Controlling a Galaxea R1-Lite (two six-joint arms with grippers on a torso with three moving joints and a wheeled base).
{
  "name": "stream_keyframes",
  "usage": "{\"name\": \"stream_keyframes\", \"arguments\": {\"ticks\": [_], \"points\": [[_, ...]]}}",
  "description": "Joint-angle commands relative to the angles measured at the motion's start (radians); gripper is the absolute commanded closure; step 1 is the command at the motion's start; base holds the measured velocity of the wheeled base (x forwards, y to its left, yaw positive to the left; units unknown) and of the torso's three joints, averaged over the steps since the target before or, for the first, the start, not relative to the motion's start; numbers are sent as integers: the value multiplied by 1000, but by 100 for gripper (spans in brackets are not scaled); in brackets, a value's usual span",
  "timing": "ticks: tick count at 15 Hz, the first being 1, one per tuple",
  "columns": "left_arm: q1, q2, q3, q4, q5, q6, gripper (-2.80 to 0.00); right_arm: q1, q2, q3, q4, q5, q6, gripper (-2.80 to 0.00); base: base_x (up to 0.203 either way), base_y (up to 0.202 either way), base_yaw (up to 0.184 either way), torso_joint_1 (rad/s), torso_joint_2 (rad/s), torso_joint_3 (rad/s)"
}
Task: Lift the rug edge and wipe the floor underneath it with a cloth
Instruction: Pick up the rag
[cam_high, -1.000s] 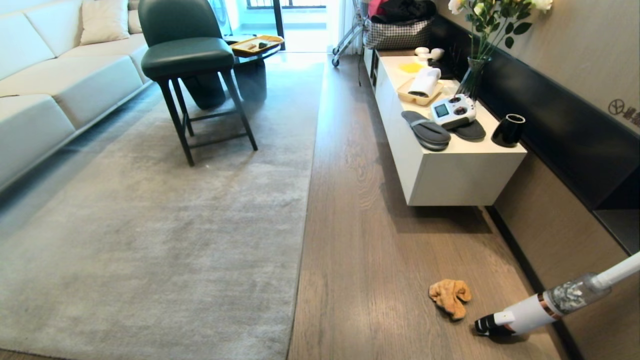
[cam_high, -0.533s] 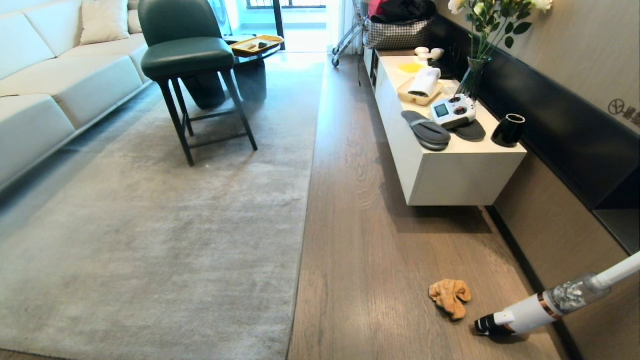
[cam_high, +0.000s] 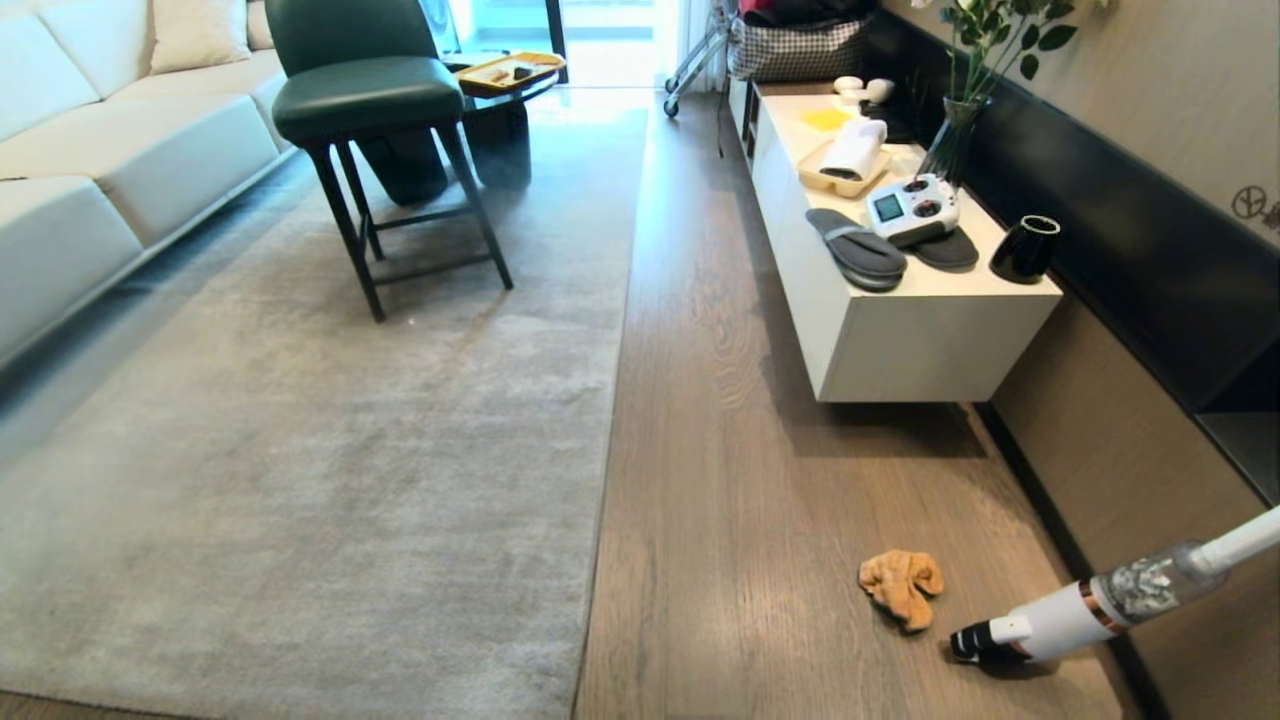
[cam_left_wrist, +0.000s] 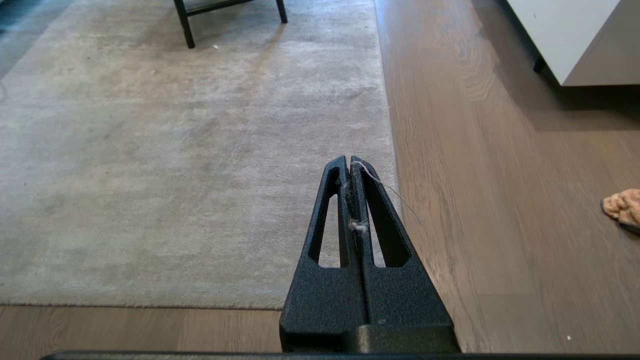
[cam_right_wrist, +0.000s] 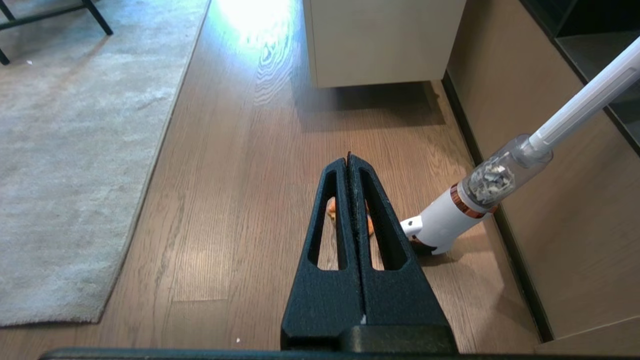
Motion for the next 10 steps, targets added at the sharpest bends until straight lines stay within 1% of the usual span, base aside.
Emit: {"name": "stream_keyframes", "arguments": {"ticks": [1, 10], "points": [[0, 0, 0, 0, 0, 0, 0, 0, 1, 0, 0, 0, 0, 0, 0, 0, 0, -1, 0, -170], [0, 0, 0, 0, 0, 0, 0, 0, 1, 0, 0, 0, 0, 0, 0, 0, 0, 3, 3, -195]]}}
